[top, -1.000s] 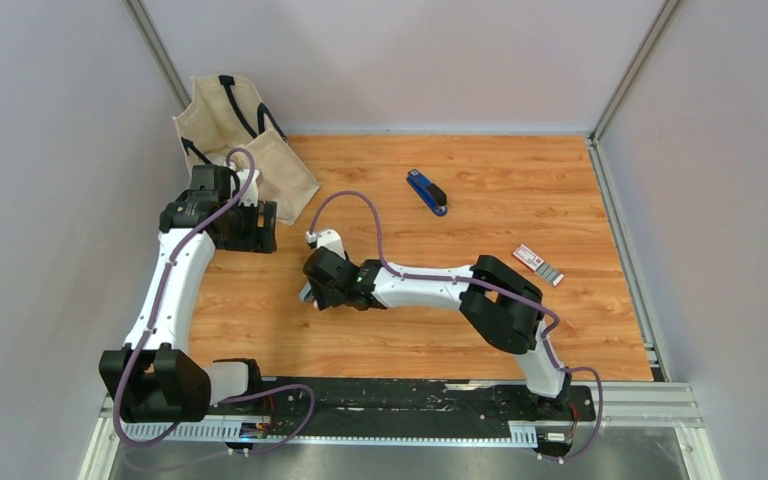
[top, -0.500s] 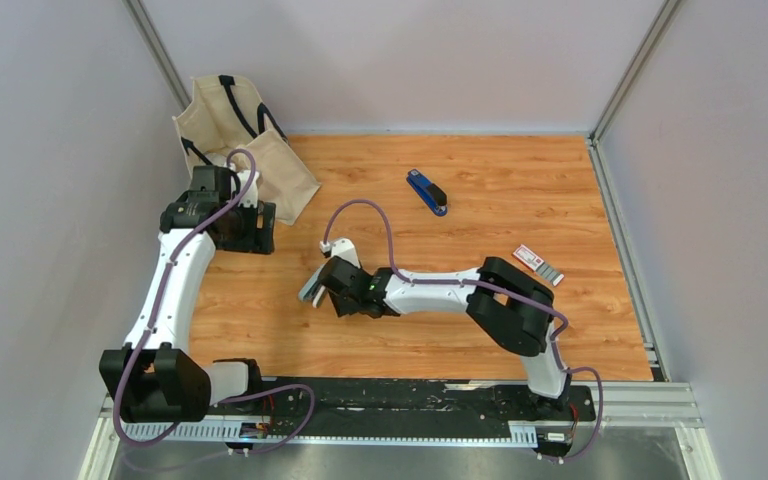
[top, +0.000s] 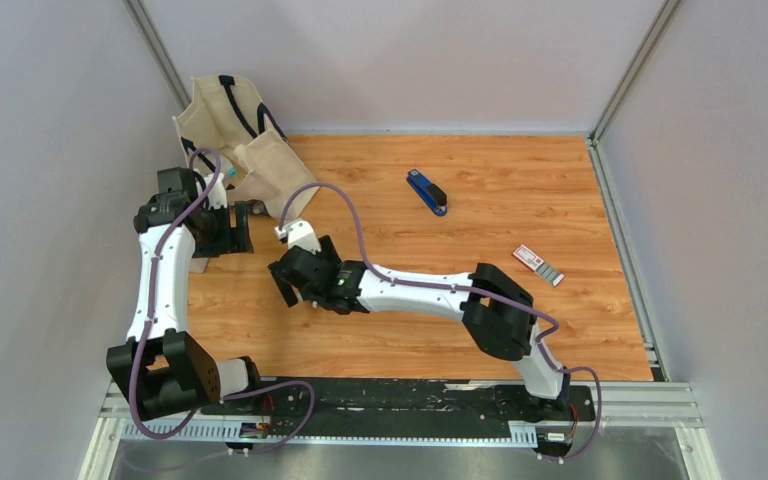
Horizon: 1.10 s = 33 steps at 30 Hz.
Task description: Unload the staples from the stapler
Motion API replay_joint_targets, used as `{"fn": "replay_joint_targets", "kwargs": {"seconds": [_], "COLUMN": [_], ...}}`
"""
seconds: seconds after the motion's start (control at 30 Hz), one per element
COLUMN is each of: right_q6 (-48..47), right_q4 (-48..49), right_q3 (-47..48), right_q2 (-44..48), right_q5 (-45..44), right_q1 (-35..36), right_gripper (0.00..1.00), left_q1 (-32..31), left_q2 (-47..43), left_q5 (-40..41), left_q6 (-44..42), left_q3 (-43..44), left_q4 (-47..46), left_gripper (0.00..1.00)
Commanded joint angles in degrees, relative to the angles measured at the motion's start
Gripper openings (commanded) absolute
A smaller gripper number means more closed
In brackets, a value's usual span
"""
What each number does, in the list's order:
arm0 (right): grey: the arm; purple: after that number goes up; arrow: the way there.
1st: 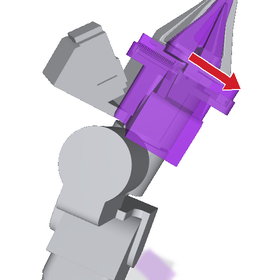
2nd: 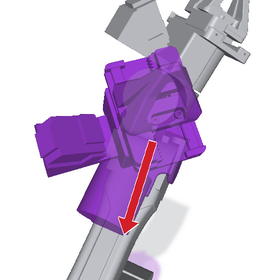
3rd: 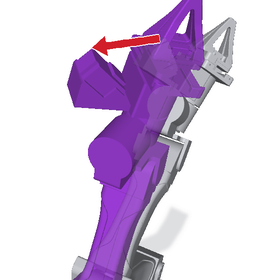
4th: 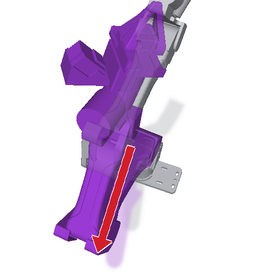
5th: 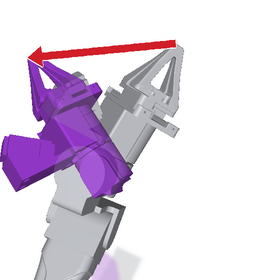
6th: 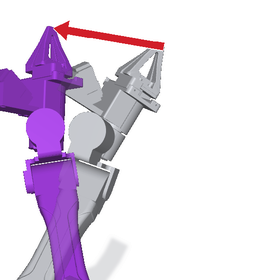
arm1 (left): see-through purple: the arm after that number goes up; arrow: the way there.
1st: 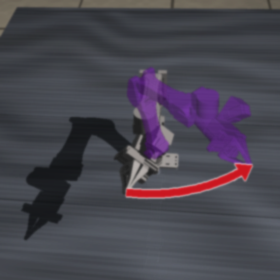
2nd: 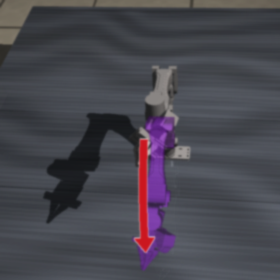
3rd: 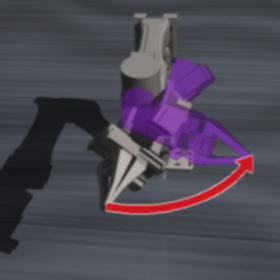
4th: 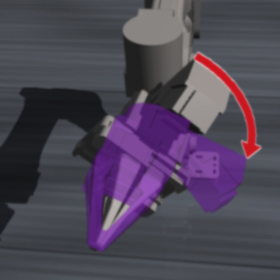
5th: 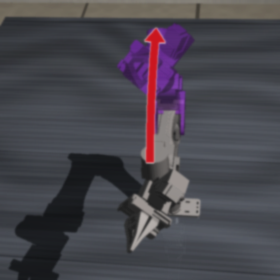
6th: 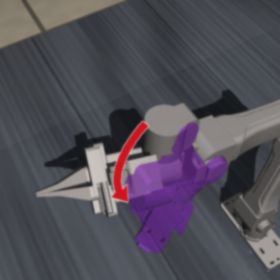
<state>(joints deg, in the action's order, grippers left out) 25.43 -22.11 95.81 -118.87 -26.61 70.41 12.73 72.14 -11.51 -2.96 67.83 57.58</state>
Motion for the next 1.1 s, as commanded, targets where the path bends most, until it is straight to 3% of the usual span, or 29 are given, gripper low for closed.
{"fn": "replay_joint_targets", "kwargs": {"seconds": [0.0,0.27,0.37,0.7,1.07], "right_q6": [-3.80,-3.55,-3.46,3.48,7.53], "right_q4": [-3.37,-11.72,-12.96,-4.79,4.70], "right_q3": [5.78,18.17,17.84,-3.15,-19.95], "right_q2": [-6.27,-17.26,-17.71,-4.98,8.91], "right_q5": [-4.94,-9.42,-11.88,-10.04,-7.84], "right_q1": [2.18,2.45,2.97,2.80,0.17], "right_gripper": [0.92,0.89,0.85,0.77,0.48], "left_q1": [2.47,2.65,2.65,2.65,2.65], "left_q2": [-0.94,-2.53,-2.44,-2.18,-3.41], "left_q5": [-3.43,-3.35,-3.78,-5.19,-4.93], "left_q6": [-1.87,-3.01,-3.19,-3.10,-3.72], "left_q3": [2.22,2.13,1.87,1.60,1.16], "left_q4": [2.62,3.50,3.68,2.71,2.80], "left_gripper": [0.83,0.83,0.83,0.83,0.83]}}
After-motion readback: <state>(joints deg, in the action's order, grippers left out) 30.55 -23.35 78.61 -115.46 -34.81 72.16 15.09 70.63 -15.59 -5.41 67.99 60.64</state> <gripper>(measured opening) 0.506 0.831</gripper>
